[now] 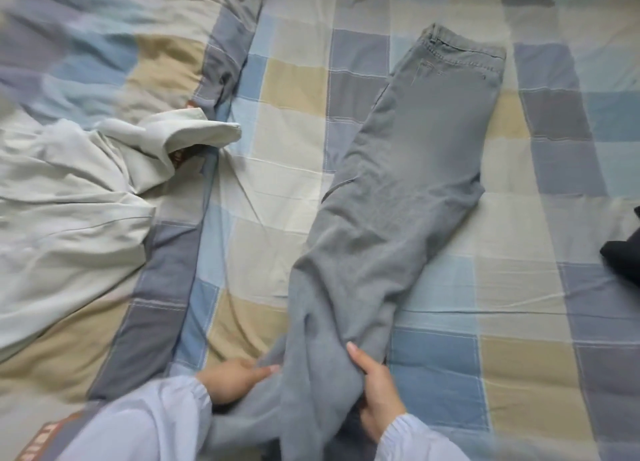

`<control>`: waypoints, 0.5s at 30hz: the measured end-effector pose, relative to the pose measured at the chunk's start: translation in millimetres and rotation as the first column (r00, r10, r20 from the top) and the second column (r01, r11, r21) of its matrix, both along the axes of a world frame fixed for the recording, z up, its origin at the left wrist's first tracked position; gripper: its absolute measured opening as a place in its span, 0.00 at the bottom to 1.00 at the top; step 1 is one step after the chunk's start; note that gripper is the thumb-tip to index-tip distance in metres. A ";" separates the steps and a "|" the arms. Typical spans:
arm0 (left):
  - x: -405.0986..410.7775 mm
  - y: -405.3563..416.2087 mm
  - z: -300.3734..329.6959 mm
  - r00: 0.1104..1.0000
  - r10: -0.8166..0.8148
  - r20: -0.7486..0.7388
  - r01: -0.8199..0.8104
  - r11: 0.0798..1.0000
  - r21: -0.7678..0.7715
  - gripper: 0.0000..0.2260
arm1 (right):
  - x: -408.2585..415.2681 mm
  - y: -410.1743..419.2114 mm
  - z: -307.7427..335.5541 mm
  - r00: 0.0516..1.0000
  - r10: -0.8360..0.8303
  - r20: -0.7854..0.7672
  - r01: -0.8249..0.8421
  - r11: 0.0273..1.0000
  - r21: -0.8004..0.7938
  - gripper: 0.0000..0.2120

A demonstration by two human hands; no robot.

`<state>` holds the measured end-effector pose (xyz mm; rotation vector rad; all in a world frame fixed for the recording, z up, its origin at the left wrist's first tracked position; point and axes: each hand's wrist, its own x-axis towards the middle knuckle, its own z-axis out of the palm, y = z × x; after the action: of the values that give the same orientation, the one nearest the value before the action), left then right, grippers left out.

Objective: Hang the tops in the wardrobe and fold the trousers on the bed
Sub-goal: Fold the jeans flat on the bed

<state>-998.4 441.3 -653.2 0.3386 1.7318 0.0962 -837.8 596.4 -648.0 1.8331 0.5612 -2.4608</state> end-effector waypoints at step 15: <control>113.1 -92.2 4.1 0.804 0.418 -0.422 -0.426 0.901 0.082 0.12 | 146.7 36.6 28.5 0.800 0.327 0.503 -0.515 0.805 0.295 0.12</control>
<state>-885.3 349.1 -649.1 -0.0587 2.2289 0.3547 -691.1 633.0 -619.5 1.9994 1.3753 -1.6489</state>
